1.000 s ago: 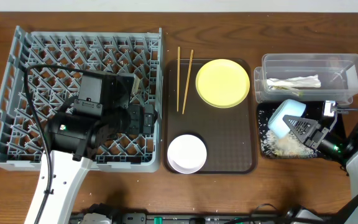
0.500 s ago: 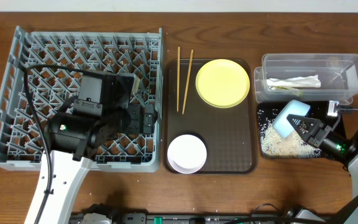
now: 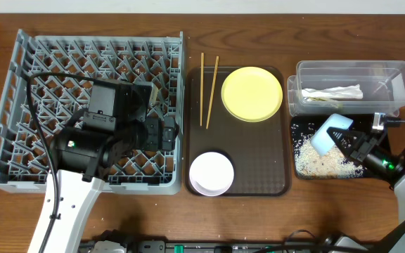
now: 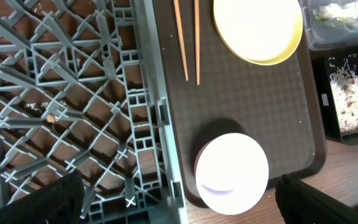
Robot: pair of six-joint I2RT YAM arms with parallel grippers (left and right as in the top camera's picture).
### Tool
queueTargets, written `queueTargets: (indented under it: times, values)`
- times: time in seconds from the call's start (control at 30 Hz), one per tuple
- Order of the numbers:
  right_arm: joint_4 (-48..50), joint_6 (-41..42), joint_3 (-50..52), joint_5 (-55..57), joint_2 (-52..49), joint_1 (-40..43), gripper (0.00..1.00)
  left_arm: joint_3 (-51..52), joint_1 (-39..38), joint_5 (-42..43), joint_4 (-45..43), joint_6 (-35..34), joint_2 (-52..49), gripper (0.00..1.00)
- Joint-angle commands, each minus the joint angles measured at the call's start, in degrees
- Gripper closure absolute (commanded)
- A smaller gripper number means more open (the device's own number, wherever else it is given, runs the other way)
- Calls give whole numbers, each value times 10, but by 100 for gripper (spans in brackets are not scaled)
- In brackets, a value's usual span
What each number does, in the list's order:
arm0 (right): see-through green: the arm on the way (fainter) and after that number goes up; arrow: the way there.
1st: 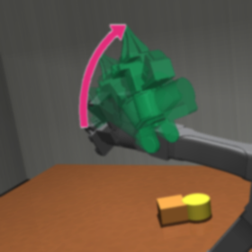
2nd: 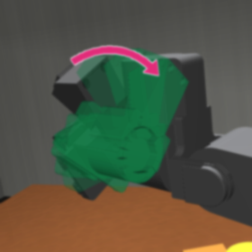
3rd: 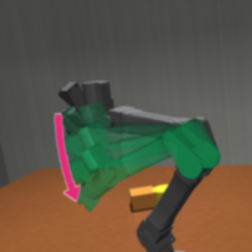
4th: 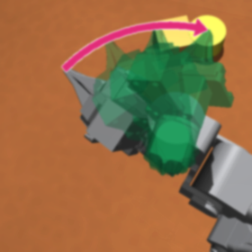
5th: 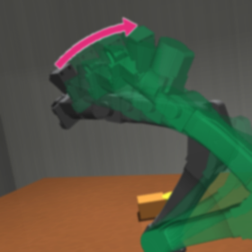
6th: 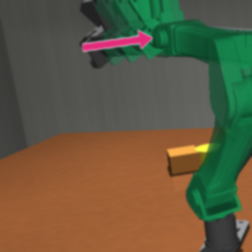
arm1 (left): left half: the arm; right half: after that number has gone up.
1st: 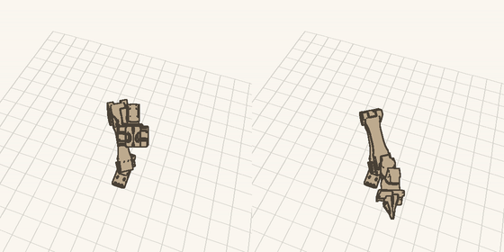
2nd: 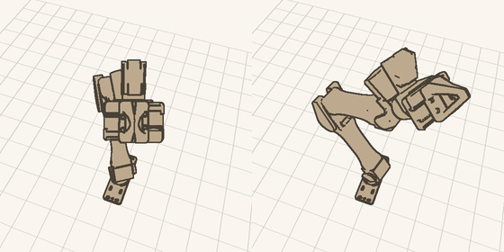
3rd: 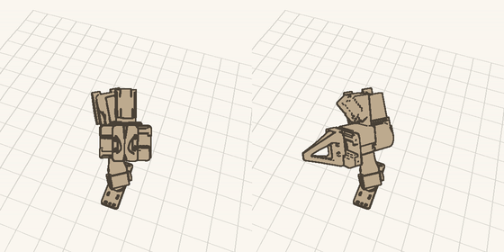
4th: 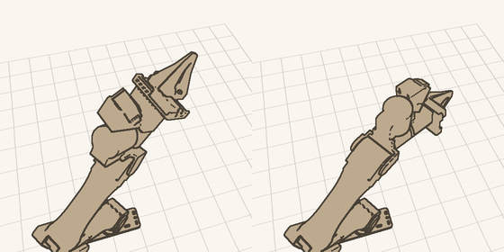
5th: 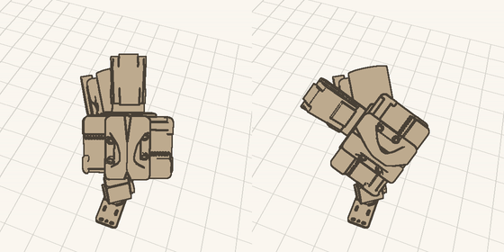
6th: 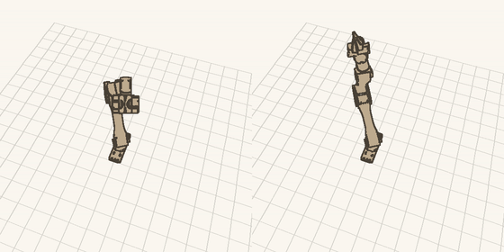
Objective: Sort waste into correct bins and load items into the dishwasher
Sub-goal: 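Tip the blue bowl over the black tray to dump the scraps, then set the emptied blue bowl back on the brown tray with right gripper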
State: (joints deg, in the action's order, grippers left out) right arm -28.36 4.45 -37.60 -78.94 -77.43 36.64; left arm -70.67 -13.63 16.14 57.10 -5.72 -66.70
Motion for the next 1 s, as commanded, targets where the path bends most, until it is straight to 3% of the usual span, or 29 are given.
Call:
queueTargets:
  times: [0.0, 0.07, 0.13, 0.23, 0.4, 0.5, 0.8, 0.97]
  values:
    - [13, 19, -1, 39, 3, -8, 99, -8, -2, -3, 0, 5, 1, 0]
    - [-5, 50, -1, 95, 3, -9, 99, -8, -2, -4, -1, 6, 1, 0]
    - [-28, 34, -4, 61, 11, -21, 99, -8, -2, -3, 0, 5, 2, 0]
    - [-82, 23, -30, 112, 30, -61, 99, -8, -2, -3, -1, 5, 2, 0]
    - [-259, -29, -148, 338, 45, -205, 99, -8, -2, -3, -3, 5, 2, 0]
    - [-309, -21, -204, 462, 45, -325, 99, -8, -2, -3, -3, 6, 2, 0]
    - [-238, 129, -206, 775, -13, -633, 99, -8, -2, -3, -12, 5, 2, 0]
    - [-179, 146, -207, 800, -89, -715, 99, -8, -2, -3, -16, 5, 2, 0]
